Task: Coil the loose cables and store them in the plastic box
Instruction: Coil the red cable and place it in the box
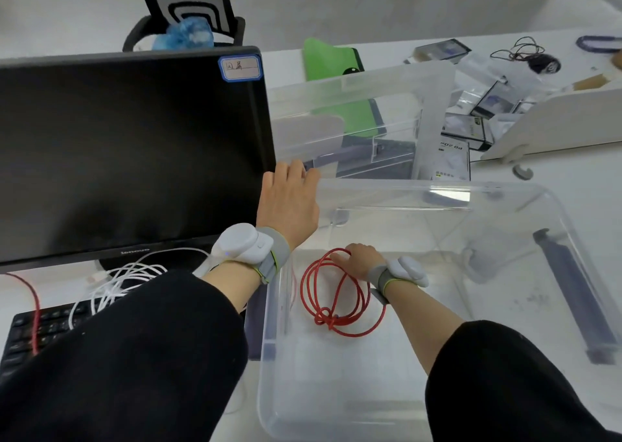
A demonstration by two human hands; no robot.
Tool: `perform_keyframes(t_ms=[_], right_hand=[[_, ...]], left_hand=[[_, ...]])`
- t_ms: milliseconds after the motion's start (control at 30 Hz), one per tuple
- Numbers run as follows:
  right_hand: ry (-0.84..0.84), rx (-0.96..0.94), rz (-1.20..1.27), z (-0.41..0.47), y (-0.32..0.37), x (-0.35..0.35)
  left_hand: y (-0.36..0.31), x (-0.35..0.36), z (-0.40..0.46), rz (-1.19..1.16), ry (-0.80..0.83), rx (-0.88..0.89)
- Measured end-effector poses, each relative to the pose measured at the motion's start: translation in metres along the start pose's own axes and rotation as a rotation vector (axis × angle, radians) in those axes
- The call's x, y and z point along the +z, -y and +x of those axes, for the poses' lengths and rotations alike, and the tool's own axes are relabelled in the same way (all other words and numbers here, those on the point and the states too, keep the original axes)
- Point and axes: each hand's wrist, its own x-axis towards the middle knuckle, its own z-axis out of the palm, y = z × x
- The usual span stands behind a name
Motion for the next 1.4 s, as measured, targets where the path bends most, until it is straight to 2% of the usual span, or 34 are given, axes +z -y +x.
perform_keyframes(t_ms=[167, 300, 533, 600, 700, 933, 1133, 1400], right_hand=[[0.122, 0.071, 0.049, -0.009, -0.013, -0.004], [0.154, 0.128, 0.013, -0.013, -0.020, -0.001], [-0.028, 0.302, -0.095, -0.024, -0.015, -0.015], [0.045, 0.280, -0.017, -0.027, -0.014, -0.020], [0.235, 0.246, 0.254, -0.037, -0.002, -0.020], [0.469, 0.186, 0.230, -0.051, 0.028, 0.001], [0.206, 0.102, 0.061, -0.053, 0.034, 0.029], [0.158, -0.205, -0.285, -0.041, 0.038, 0.046]], left_hand=[[0.002, 0.001, 0.000, -0.024, 0.016, -0.015], [0.001, 0.001, -0.001, -0.053, 0.014, -0.027], [0.002, 0.002, -0.001, -0.076, 0.018, -0.043], [0.002, 0.002, -0.001, -0.077, 0.017, -0.044], [0.001, 0.001, -0.001, -0.082, 0.018, -0.045], [0.002, 0.001, -0.001, -0.091, 0.020, -0.048], [0.002, 0.001, -0.002, -0.090, 0.013, -0.054], [0.003, 0.002, -0.001, -0.109, 0.015, -0.046]])
